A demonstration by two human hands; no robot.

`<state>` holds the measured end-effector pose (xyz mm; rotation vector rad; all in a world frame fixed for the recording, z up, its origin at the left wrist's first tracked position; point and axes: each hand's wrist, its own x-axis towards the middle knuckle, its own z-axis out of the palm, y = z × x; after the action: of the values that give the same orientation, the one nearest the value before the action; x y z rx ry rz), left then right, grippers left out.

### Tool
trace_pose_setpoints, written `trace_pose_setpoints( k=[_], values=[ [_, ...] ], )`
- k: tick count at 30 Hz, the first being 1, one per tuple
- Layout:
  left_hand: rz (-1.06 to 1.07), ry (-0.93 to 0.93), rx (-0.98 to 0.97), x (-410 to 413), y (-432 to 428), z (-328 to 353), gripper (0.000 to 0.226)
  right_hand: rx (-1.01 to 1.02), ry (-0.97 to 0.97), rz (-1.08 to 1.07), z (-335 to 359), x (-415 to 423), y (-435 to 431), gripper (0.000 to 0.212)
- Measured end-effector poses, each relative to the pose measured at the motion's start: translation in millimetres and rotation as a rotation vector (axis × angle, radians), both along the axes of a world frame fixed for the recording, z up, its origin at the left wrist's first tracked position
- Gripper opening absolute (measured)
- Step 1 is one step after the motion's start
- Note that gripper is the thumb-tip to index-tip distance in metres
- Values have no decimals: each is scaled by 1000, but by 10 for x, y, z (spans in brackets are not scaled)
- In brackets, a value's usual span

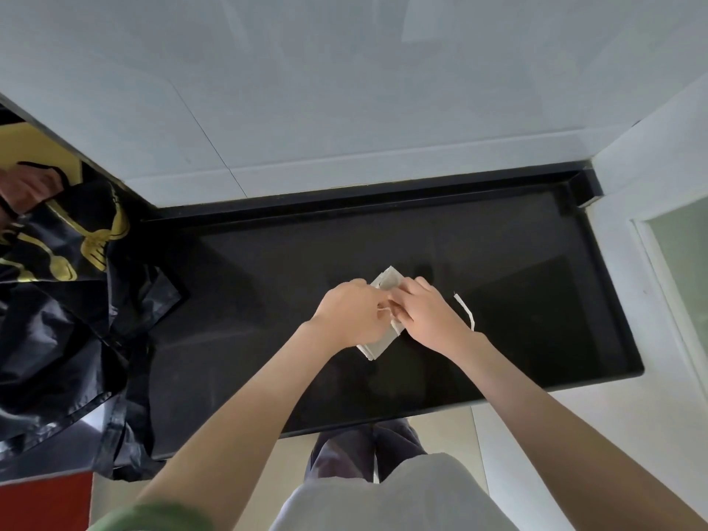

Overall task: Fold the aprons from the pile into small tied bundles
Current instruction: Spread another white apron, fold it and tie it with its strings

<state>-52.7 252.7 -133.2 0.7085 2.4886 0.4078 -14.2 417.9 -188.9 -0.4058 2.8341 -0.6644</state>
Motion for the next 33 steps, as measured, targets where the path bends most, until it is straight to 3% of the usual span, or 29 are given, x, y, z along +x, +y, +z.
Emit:
trace_pose_setpoints(
  k=[2, 6, 9, 13, 17, 22, 25, 28, 31, 33],
  values=[
    [29, -184, 118, -42, 52, -43, 23, -16, -25, 14, 17, -7, 16, 17],
    [476, -536, 374, -69, 75, -283, 31, -89, -116, 4, 71, -25, 81, 21],
    [595, -528, 419, -72, 86, -374, 33, -155, -155, -94, 123, 22, 156, 12],
    [674, -548, 466, -37, 90, -401, 27, -27, -36, -139, 61, 230, 167, 29],
    [689, -578, 500, -10, 98, -387, 20, -74, -79, -293, -56, 343, 158, 17],
    [644, -625, 471, -46, 40, -392, 34, -221, -243, -413, 3, 343, 116, 15],
    [754, -729, 554, -81, 15, -376, 41, -106, -273, -391, 3, 348, 164, 16],
    [793, -710, 536, -78, 38, -381, 43, -53, -281, -412, 21, 339, 247, 17],
    [805, -711, 545, -56, 77, -354, 40, -179, -338, -466, 115, 332, 274, 15],
    [815, -753, 568, -42, 86, -308, 37, -378, -371, -566, 222, 320, 245, 13]
  ],
)
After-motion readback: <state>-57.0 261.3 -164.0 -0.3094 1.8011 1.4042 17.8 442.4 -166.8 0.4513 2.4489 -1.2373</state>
